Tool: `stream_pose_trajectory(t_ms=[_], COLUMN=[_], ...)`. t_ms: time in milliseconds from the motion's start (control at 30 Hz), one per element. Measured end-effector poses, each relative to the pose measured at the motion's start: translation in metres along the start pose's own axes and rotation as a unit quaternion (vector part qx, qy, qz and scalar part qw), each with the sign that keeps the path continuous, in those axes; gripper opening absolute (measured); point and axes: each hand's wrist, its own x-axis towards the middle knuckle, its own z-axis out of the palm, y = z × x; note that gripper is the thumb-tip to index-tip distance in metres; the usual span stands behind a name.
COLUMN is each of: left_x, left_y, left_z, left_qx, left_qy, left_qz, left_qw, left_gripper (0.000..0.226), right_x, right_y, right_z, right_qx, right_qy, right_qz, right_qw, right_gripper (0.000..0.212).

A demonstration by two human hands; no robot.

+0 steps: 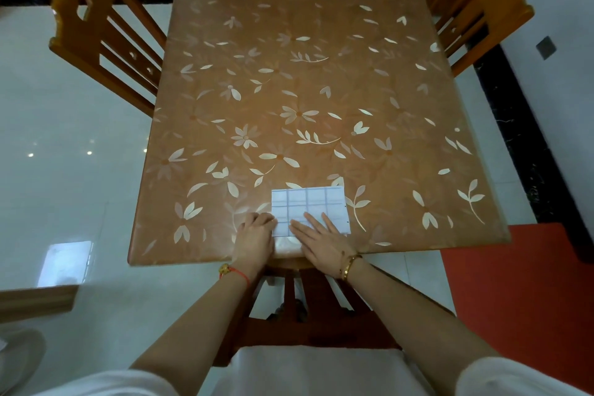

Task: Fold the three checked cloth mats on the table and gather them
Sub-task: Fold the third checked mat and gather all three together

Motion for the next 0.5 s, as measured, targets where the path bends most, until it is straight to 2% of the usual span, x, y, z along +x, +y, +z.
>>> stream_pose_trajectory(t_ms=[233, 333, 433, 500], left_x=[0.002, 0.002, 0.006, 0.009], left_y=[0.006, 0.011, 0.013, 0.016], left_z=[-0.007, -0.009, -0.010, -0.013], left_qx=[0.026, 0.018, -0.019, -0.072], left_qy=[-0.030, -0.030, -0.021, -0.015], left_qz=[-0.018, -0.029, -0.053, -0.090], left_qw=[0.999, 0.999, 0.998, 0.993], left_gripper=[0.037, 0.034, 0.029, 0.030], right_x=[-0.048, -0.068, -0.080, -0.076], right_y=[0.039, 0.058, 0.065, 0.063], right_z=[0.004, 0.003, -0.001, -0.006], right_qx=[0.012, -0.007, -0.016, 0.022], right_qy=[0.033, 0.085, 0.147, 0.164], right_qz=[0.050, 0.069, 0.086, 0.129], right_qw=[0.998, 0.994, 0.985, 0.978], right_gripper=[0.051, 0.048, 0.040, 0.045])
